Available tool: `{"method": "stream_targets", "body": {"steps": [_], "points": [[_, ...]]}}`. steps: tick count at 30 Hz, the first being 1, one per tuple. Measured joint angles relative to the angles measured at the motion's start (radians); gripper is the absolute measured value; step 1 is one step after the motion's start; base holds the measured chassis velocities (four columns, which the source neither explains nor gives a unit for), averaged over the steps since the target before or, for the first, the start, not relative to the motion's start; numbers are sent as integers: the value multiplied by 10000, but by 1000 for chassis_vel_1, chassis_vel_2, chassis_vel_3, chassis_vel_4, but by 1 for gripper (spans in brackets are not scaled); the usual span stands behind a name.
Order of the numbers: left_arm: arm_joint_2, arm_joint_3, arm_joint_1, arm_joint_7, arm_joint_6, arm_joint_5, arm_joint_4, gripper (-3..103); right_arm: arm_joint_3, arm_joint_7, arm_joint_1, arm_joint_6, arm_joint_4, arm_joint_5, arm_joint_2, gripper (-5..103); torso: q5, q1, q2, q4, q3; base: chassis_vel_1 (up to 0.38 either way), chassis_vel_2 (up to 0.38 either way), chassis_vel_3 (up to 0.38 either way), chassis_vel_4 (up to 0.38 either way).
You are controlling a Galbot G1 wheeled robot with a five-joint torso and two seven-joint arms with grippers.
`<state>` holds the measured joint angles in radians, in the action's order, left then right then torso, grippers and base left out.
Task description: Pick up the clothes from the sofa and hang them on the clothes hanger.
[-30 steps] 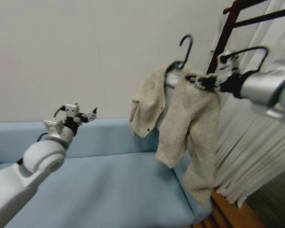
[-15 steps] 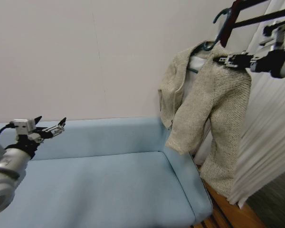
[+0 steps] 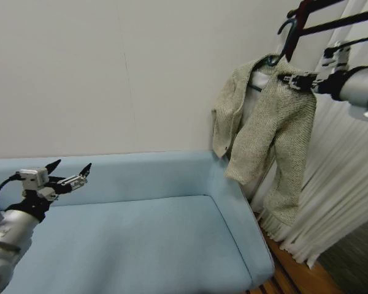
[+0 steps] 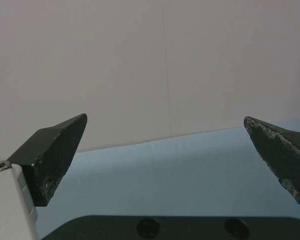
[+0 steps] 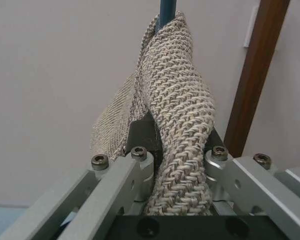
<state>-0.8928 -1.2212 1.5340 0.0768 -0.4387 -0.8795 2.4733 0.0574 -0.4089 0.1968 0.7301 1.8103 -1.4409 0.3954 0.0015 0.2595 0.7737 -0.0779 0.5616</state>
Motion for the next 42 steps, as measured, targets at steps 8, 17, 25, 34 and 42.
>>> {"method": "stream_targets", "body": {"steps": [8, 17, 25, 34, 42], "points": [[124, 96, 16, 23, 0, 46, 10, 100, -1343, -240, 1645, -332, -1053, 268, 964, 10, 2, -1, -1, 2, 0, 0, 0, 0, 0], [133, 286, -168, 32, -1, 54, 4, 100, -4021, -2040, 5152, 6, -1383, -1045, 1242, 10, -4, -2, 1, -2, -3, 0, 0, 0, 0], [176, 945, -708, 35, -1, 243, -172, 100, -6396, -4110, 7745, 14, -1261, -4493, 743, 10, -3, -2, 0, -3, -3, 0, 0, 0, 0], [256, 1948, -1320, 44, 3, 454, -440, 100, -8817, -5941, 9672, -21, -2196, -6515, 1067, 10, 0, -2, 1, -3, -3, 0, 0, 0, 0], [282, 3056, -2149, 46, 27, 668, -987, 100, -9899, -7424, 10125, -790, -2497, -6760, 1602, 10, -1, -1, 0, 2, 0, 0, 0, 0, 0]]}}
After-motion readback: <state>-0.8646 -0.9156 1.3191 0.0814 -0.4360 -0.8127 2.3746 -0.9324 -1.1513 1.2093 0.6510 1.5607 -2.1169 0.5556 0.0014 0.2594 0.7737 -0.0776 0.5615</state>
